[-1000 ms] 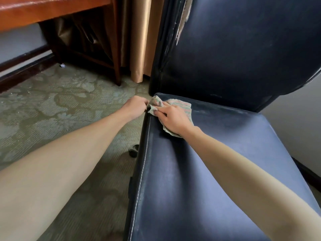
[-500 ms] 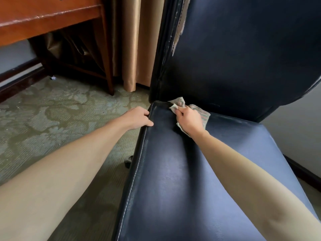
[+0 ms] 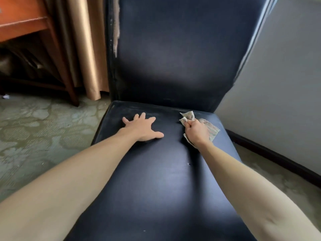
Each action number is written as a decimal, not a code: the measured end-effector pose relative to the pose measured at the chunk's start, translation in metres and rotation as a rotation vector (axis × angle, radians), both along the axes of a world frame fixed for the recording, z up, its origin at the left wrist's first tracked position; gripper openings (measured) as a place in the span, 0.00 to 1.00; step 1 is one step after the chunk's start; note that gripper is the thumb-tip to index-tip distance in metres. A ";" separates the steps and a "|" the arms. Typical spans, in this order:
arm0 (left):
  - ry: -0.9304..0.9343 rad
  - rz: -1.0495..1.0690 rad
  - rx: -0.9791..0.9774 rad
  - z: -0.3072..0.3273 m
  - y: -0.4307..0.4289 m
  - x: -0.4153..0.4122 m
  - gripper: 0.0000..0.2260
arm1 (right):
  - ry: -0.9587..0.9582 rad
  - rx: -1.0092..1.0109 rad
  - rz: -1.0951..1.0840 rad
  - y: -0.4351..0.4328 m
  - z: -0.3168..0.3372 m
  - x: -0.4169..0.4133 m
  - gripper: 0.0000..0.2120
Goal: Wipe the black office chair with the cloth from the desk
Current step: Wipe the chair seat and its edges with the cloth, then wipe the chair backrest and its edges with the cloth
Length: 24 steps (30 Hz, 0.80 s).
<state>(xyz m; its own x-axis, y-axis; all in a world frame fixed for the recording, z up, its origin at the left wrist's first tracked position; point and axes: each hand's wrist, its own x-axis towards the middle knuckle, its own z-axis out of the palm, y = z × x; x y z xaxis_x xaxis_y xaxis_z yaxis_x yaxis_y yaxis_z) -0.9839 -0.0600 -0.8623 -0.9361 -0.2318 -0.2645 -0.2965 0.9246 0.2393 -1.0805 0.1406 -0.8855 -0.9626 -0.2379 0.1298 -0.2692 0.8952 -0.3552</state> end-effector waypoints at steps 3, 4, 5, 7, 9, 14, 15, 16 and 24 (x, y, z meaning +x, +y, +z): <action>-0.048 -0.053 -0.036 0.002 0.048 -0.013 0.43 | 0.028 0.007 0.003 0.033 -0.001 -0.002 0.18; -0.073 -0.059 -0.045 0.001 0.062 -0.017 0.45 | 0.033 0.012 0.009 0.043 -0.002 -0.004 0.18; -0.106 -0.053 -0.050 0.000 0.072 -0.019 0.47 | 0.036 0.012 0.015 0.052 -0.002 -0.006 0.18; -0.169 -0.020 -0.048 -0.001 0.082 -0.022 0.52 | 0.040 0.005 0.040 0.068 -0.002 -0.008 0.17; -0.197 0.005 -0.041 0.000 0.082 -0.023 0.53 | 0.034 -0.006 0.077 0.079 -0.001 -0.010 0.17; -0.240 0.026 -0.062 0.007 0.085 -0.024 0.50 | -0.013 -0.049 0.103 0.099 0.014 -0.010 0.17; -0.243 0.019 -0.079 0.011 0.088 -0.025 0.49 | -0.015 -0.066 0.104 0.102 0.022 -0.011 0.17; -0.233 0.006 -0.105 0.018 0.093 -0.027 0.47 | -0.015 -0.086 0.106 0.104 0.033 -0.012 0.17; 0.140 0.029 -0.123 0.139 0.138 -0.069 0.34 | -0.135 -0.447 0.096 0.105 0.164 -0.025 0.15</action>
<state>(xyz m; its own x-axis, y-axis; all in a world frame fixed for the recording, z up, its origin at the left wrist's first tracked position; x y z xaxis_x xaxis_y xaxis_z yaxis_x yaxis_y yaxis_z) -1.0529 0.0779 -0.7234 -0.9543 -0.2816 -0.1006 -0.2951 0.9410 0.1658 -1.1054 0.2460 -0.7213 -0.9543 -0.2759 0.1146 -0.2679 0.6202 -0.7373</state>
